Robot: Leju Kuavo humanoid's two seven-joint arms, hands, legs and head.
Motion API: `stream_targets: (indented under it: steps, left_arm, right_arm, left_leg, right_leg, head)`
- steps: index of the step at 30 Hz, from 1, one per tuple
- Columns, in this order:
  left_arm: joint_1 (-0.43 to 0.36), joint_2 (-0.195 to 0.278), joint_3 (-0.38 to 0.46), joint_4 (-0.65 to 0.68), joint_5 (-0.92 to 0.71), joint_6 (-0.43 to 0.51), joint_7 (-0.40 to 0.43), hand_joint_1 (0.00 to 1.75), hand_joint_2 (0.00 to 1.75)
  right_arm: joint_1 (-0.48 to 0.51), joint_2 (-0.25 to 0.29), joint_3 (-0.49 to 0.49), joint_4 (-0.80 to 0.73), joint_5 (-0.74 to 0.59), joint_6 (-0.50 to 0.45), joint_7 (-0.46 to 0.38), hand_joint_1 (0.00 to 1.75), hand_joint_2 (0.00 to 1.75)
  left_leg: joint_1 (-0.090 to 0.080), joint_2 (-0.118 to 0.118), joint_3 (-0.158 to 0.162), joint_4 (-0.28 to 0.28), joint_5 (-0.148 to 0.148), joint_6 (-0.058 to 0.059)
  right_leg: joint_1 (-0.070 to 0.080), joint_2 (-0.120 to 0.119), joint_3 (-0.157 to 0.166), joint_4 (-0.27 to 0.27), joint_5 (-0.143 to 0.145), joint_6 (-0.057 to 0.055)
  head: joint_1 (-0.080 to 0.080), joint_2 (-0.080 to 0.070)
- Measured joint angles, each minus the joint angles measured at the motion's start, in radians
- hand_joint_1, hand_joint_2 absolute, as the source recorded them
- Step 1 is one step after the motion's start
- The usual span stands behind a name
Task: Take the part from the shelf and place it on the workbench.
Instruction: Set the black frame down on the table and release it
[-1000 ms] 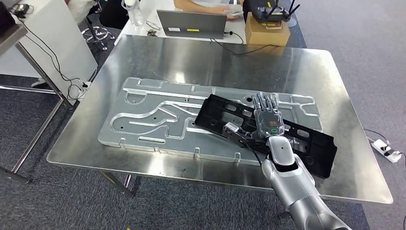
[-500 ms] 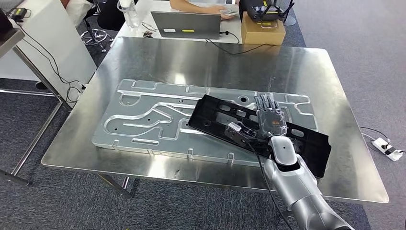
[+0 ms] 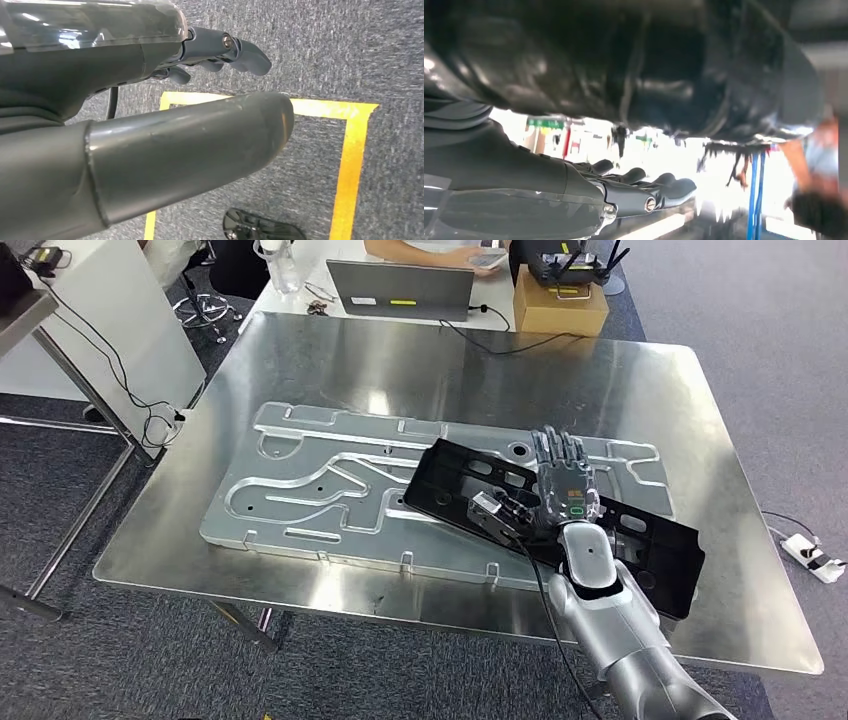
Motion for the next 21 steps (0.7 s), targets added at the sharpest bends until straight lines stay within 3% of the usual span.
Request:
stream_targets:
  steps: [3,5,8,9,10,11,14,16,19,21]
  left_arm:
    - [0.000,-0.002,0.005,0.000,0.007,0.007,0.001,0.00,0.00]
    - [0.000,-0.003,0.011,0.000,0.012,0.009,0.001,0.00,0.00]
    - [0.000,-0.003,0.019,0.000,0.020,0.011,-0.002,0.00,0.00]
    - [0.001,-0.003,0.021,0.000,0.021,0.011,-0.002,0.00,0.00]
    - [0.003,-0.003,0.023,0.000,0.023,0.011,-0.002,0.00,0.00]
    - [0.004,-0.004,0.024,0.000,0.023,0.011,-0.002,0.00,0.00]
    - [0.004,-0.003,0.028,0.000,0.025,0.013,-0.004,0.00,0.00]
    - [0.002,-0.003,0.030,0.000,0.026,0.013,-0.004,0.00,0.00]
    - [0.002,-0.005,0.036,0.000,0.028,0.014,-0.005,0.00,0.00]
    - [0.002,-0.007,0.040,0.000,0.032,0.014,-0.005,0.00,0.00]
  right_arm:
    - [0.037,0.012,0.014,-0.094,0.060,-0.036,0.040,0.00,0.00]
    - [0.069,0.019,0.033,-0.180,0.078,-0.058,0.076,0.00,0.00]
    - [0.122,0.024,0.076,-0.310,0.085,-0.096,0.135,0.00,0.00]
    - [0.146,0.024,0.089,-0.353,0.085,-0.114,0.156,0.00,0.00]
    - [0.170,0.023,0.100,-0.393,0.085,-0.133,0.175,0.00,0.00]
    - [0.192,0.021,0.110,-0.430,0.085,-0.149,0.192,0.00,0.00]
    - [0.231,0.011,0.136,-0.516,0.085,-0.170,0.221,0.00,0.00]
    - [0.245,0.005,0.148,-0.552,0.085,-0.171,0.227,0.00,0.00]
    - [0.258,-0.003,0.159,-0.586,0.085,-0.176,0.230,0.00,0.00]
    - [0.271,-0.006,0.160,-0.607,0.085,-0.194,0.230,0.00,0.00]
  left_leg:
    - [0.000,0.001,-0.001,-0.003,-0.003,-0.019]
    - [0.003,0.002,-0.010,0.027,-0.028,-0.029]
    - [0.003,0.003,-0.087,0.202,-0.118,-0.034]
    - [0.003,0.003,-0.113,0.256,-0.135,-0.035]
    - [0.003,0.003,-0.125,0.278,-0.133,-0.035]
    - [0.003,0.003,-0.118,0.260,-0.112,-0.033]
    - [-0.001,0.003,-0.029,0.073,-0.019,-0.019]
    - [-0.006,0.003,0.000,0.012,-0.008,-0.012]
    - [-0.005,0.004,0.004,0.000,-0.005,-0.002]
    - [0.002,0.006,0.009,-0.011,0.002,0.009]
  right_leg:
    - [0.005,0.001,0.005,-0.019,-0.003,-0.014]
    - [0.001,0.000,0.011,-0.028,0.000,-0.028]
    - [0.004,-0.002,0.017,-0.031,-0.002,-0.042]
    - [0.006,-0.002,0.018,-0.030,-0.004,-0.045]
    - [0.009,-0.003,0.019,-0.028,-0.006,-0.046]
    - [0.010,-0.002,0.021,-0.026,-0.008,-0.048]
    - [0.016,0.002,0.026,-0.018,-0.017,-0.044]
    - [0.018,0.004,0.025,-0.015,-0.020,-0.036]
    - [0.019,0.005,0.024,-0.014,-0.022,-0.022]
    - [0.016,0.005,0.008,0.028,-0.054,-0.012]
  head:
    - [0.000,0.000]
    - [0.000,0.000]
    - [-0.001,0.000]
    - [-0.001,0.000]
    - [-0.001,0.000]
    - [-0.001,0.000]
    - [-0.001,0.000]
    - [-0.001,0.000]
    - [-0.001,0.000]
    - [0.000,0.000]
